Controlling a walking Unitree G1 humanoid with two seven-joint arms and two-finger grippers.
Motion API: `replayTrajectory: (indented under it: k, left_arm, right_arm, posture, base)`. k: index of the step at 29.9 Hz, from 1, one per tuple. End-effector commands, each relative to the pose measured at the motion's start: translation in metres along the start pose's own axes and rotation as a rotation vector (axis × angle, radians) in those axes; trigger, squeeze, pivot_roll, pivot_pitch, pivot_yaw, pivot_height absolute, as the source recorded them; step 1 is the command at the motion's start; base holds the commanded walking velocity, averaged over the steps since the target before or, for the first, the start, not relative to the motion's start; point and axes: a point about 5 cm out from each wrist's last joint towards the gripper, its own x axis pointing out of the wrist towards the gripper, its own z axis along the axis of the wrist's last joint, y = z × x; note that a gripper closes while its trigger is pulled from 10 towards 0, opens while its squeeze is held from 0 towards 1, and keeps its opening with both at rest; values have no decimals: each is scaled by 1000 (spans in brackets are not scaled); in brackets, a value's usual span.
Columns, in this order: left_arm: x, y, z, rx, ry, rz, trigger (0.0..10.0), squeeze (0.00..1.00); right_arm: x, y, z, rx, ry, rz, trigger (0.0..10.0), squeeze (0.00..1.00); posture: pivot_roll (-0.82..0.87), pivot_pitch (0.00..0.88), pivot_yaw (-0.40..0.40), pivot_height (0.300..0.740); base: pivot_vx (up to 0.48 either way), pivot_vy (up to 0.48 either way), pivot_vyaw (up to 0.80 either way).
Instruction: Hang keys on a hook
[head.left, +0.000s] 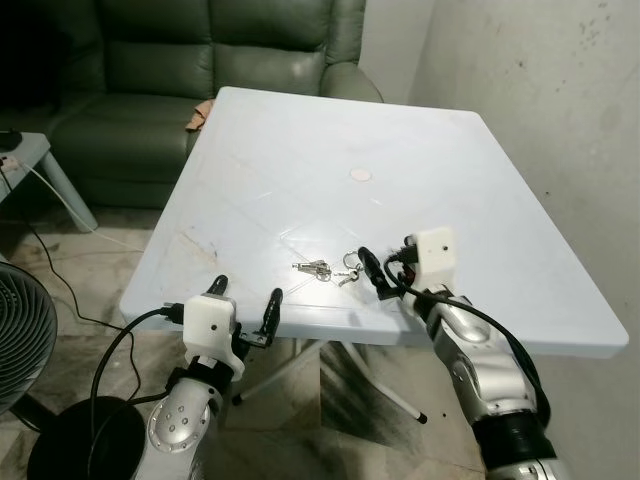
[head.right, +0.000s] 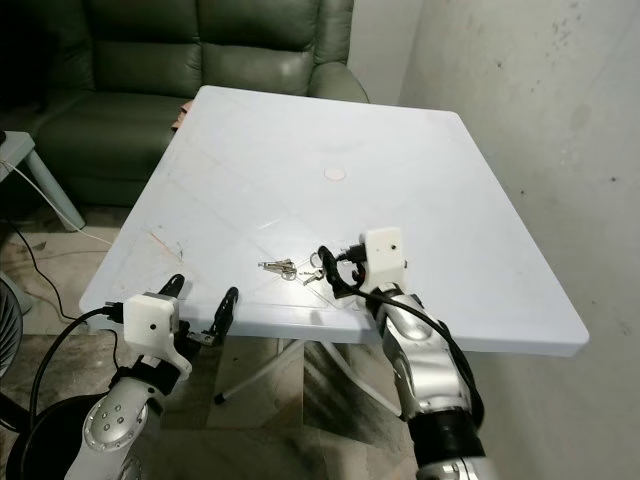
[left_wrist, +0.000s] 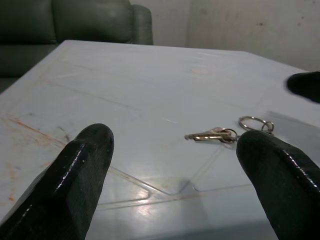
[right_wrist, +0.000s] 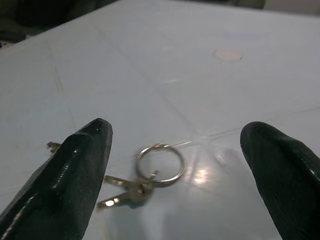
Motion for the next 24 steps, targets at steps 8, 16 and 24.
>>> replayTrajectory:
  k: [8, 16, 24]
  left_arm:
    - [-8, -8, 4, 11, -2, -10, 10000, 0]
    - [-9, -10, 4, 18, 4, -10, 10000, 0]
    - [-10, -10, 5, 24, 11, -7, 10000, 0]
  right_arm:
    - [12, 20, -9, 15, 51, 4, 10000, 0]
    - [14, 28, -13, 8, 76, -7, 3882, 0]
    - [13, 28, -15, -17, 84, -33, 1176, 0]
  posture:
    - [47, 108, -97, 732]
    - [49, 109, -96, 732]
    - [49, 116, -95, 732]
  base:
    - [0, 0, 0]
    - [0, 0, 0]
    - [0, 0, 0]
